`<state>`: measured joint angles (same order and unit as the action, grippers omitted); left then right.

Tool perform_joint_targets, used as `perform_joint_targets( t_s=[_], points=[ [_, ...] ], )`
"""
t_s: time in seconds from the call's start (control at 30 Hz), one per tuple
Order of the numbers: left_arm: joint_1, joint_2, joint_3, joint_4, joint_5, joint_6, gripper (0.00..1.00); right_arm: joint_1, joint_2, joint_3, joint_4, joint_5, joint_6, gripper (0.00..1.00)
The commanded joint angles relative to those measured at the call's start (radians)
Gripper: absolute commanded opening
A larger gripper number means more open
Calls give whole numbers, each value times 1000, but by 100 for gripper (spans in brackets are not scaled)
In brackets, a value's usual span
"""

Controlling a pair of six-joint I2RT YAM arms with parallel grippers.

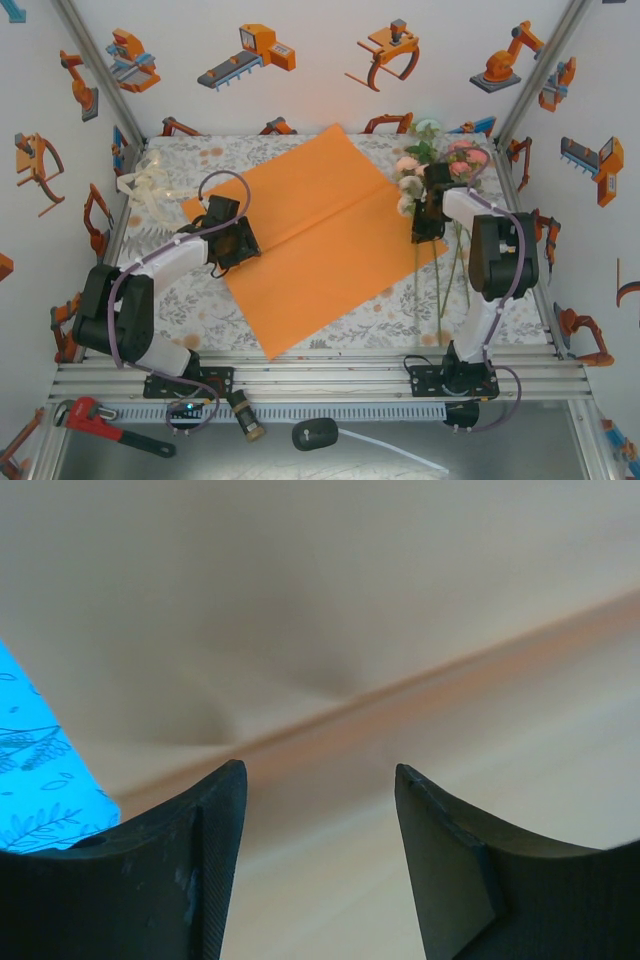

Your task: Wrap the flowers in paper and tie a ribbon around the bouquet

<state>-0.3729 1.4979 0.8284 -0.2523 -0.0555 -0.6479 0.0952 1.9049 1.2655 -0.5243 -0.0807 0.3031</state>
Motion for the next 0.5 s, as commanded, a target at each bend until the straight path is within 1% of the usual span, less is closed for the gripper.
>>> perform_joint_targets(
  t_s=[0.0, 0.17, 0.23, 0.37, 0.47],
  points=[
    [-12, 10, -38, 0, 62, -53, 57, 5, 13, 55, -41, -11, -50, 10],
    [-51, 32, -70, 9, 96, -90, 56, 20, -14, 109, -50, -20, -100, 2],
    [-65, 31, -78, 16, 100, -109, 56, 43, -28, 141, -60, -2, -124, 0],
    [-89, 17, -71, 12, 78, -116, 56, 92, -52, 232, -93, -8, -127, 0],
    [-95, 4, -56, 9, 70, -114, 56, 133, -50, 349, -138, -18, -101, 0]
  ],
)
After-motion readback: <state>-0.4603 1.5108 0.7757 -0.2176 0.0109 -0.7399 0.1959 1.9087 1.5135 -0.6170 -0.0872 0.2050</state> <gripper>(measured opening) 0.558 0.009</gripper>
